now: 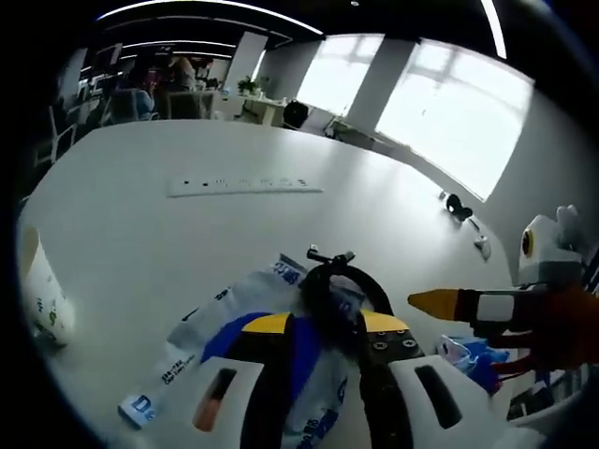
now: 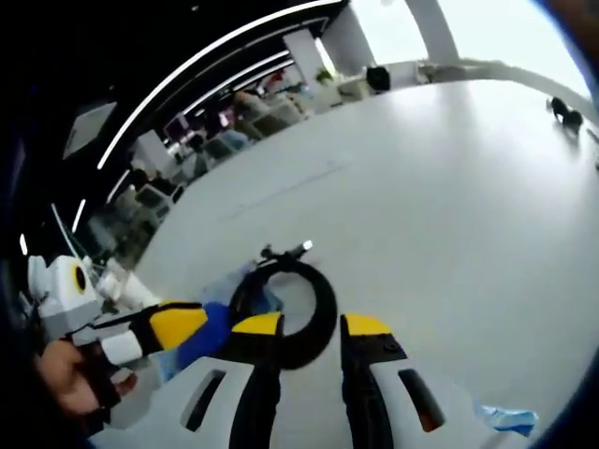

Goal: Arrange the tabletop items into an orderly group along one side of the table until the central work area is clear of visible clutter.

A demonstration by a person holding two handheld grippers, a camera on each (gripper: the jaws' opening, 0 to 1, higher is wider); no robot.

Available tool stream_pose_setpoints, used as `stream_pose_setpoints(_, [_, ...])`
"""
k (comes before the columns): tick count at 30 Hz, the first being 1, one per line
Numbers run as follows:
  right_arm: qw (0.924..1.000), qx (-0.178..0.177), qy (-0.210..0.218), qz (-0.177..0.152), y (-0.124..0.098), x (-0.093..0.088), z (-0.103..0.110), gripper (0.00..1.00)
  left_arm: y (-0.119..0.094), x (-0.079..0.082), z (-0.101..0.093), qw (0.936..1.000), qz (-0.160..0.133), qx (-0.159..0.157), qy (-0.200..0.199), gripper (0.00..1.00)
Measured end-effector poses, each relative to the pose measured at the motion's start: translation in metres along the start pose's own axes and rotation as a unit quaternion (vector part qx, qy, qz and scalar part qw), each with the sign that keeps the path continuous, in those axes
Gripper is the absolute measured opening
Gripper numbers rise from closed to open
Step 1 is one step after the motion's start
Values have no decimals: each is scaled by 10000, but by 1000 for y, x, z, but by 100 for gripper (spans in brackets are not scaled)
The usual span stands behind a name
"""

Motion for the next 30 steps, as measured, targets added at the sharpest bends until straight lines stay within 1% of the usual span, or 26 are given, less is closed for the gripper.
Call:
stream_pose_setpoints(6, [10000, 9, -32, 44, 8, 7, -2, 21, 9, 2, -4, 9999, 27, 17, -113, 25])
stream_pose_setpoints(12, [9998, 36, -128, 173, 17, 10, -3, 21, 17, 3, -7, 9999, 67, 34, -108, 26])
stream_pose_setpoints(17, [9994, 51, -231, 269, 23, 13, -4, 21, 21, 3, -8, 9996, 100, 115, -217, 26])
stream_pose_setpoints(30, [9984, 67, -354, 440, 34, 13, -4, 21, 29, 1, -4, 9992, 166, 175, -318, 25])
Point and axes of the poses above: the point that each gripper's makers call its tool centre point, and the gripper's own axes: y roughly forward along the fingers, z roughly to its left, x roughly out of its top, the point moved 10 cm from there along -y, roughly backward along the fingers, and after that the axes turned 4 degrees about x, right-handed, at the moved point
